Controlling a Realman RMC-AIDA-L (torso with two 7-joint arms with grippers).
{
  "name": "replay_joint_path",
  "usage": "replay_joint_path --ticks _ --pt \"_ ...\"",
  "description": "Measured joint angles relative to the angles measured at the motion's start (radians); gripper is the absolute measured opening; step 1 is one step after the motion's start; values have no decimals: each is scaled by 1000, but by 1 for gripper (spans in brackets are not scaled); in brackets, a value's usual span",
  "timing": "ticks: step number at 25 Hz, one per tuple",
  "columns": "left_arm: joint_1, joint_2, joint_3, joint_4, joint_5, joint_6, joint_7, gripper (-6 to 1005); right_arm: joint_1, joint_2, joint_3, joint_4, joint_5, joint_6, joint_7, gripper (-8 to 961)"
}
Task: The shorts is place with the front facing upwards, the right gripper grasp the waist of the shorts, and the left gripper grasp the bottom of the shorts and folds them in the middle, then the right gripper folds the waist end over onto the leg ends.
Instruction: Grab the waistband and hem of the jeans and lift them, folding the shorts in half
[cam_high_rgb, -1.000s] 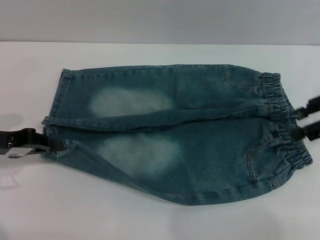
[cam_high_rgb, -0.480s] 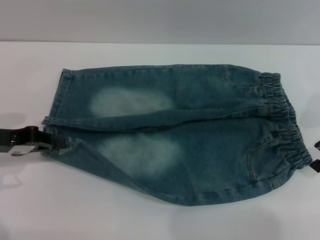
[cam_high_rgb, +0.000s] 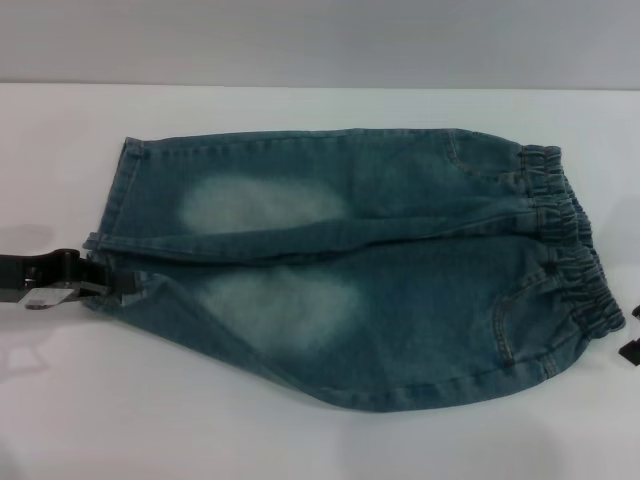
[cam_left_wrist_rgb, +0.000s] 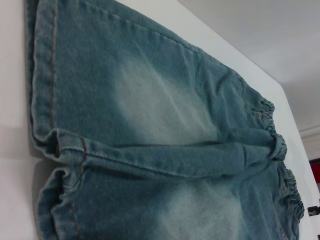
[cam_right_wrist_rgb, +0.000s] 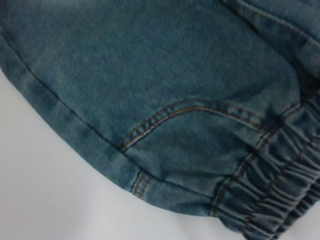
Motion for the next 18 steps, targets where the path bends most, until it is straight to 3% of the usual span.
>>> replay_joint_path --ticks 18 --pt "23 -8 -2 -5 0 1 10 99 20 13 -10 62 0 70 -2 627"
